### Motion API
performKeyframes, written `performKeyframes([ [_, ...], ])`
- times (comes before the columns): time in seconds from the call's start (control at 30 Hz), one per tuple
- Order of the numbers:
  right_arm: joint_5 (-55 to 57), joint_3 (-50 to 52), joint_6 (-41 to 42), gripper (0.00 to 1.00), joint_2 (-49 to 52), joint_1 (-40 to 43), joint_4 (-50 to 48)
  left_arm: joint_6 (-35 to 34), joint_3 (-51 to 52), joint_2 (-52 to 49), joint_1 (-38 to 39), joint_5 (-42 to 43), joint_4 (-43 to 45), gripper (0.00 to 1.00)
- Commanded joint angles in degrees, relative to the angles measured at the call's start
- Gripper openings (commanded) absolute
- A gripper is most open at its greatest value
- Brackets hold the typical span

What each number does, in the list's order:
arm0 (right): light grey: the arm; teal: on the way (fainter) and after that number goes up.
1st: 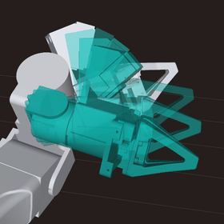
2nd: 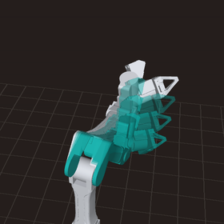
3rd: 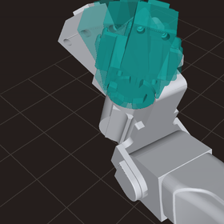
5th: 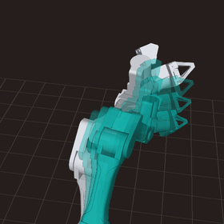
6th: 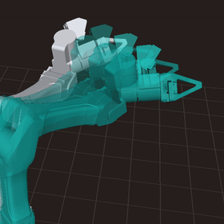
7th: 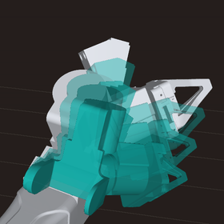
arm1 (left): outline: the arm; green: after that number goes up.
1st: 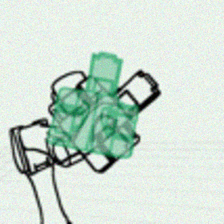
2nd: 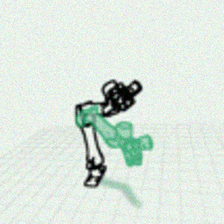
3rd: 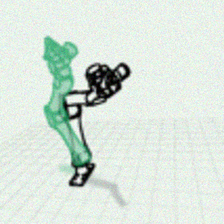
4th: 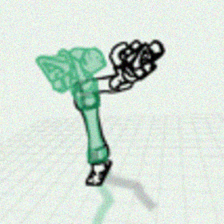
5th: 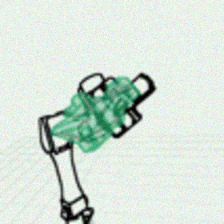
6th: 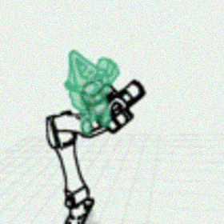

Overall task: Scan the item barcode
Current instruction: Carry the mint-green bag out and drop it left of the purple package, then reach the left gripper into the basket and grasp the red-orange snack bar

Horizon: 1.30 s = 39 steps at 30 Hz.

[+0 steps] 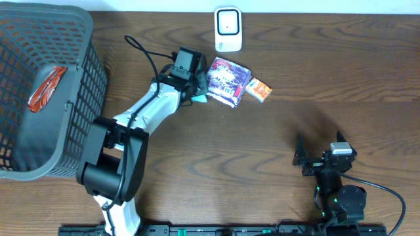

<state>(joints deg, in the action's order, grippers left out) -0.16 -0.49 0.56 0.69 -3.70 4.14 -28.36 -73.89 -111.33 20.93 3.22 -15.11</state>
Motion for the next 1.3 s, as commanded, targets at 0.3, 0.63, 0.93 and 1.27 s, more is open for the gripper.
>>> performKeyframes([
  [0.3,0.5,0.2,-0.6,0.99,-0.3,0.4,0.1,8.9,-0.2,3.1,-1.7,-1.1,-2.8,0.4],
  [0.63,0.5,0.2,-0.6,0.99,-0.3,0.4,0.1,10.6,-2.4,10.8,-4.3,2.4,-0.5,0.73],
  [0.93,0.5,0.2,-0.6,0.99,-0.3,0.4,0.1,16.7,-6.1,29.9,-17.6,2.3,10.5,0.79],
  [1.27,0.5,0.2,-0.6,0.99,-0.3,0.4,0.1,35.8,-6.1,34.1,-38.4,-4.7,9.9,0.84],
])
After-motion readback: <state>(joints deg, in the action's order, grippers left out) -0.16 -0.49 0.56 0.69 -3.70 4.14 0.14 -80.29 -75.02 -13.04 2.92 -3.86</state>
